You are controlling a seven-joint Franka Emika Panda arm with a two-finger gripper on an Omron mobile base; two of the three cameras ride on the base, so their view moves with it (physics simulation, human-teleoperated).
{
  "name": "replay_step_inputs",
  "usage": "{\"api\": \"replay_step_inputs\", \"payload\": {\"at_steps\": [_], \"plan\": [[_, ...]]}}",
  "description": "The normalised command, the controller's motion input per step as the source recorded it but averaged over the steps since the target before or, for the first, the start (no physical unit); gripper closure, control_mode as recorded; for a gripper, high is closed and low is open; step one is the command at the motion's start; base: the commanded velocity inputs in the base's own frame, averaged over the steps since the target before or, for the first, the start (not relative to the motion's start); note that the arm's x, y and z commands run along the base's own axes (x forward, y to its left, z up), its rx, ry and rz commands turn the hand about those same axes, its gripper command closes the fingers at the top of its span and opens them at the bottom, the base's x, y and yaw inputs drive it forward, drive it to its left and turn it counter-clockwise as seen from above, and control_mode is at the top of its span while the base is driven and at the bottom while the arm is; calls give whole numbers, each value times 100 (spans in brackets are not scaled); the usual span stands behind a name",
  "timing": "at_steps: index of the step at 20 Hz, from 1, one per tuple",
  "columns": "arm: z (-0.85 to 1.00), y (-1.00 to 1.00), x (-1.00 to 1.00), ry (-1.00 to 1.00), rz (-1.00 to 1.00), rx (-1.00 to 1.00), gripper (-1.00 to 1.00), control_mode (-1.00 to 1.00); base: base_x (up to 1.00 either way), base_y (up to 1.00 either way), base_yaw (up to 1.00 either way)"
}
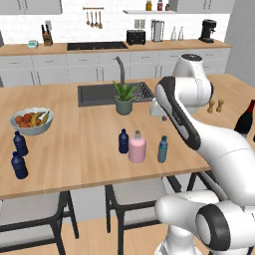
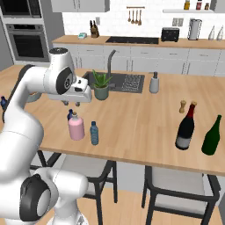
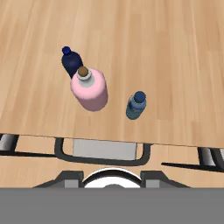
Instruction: Move the plastic bottles in the middle to the plastics group, and the glass bottles in the middle to the glass group.
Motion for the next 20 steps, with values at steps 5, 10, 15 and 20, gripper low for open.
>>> {"api": "replay_step_inputs", "payload": {"at_steps": [5, 10, 15, 20], "plan": [[-5, 7, -3, 0, 1, 0, -100, -100, 0, 0, 0], [-32, 64, 19, 5, 0, 0, -100, -100, 0, 0, 0], [-38, 45, 77, -2, 0, 0, -100, -100, 0, 0, 0], [-24, 4, 53, 0, 0, -1, -100, -100, 0, 0, 0]]}}
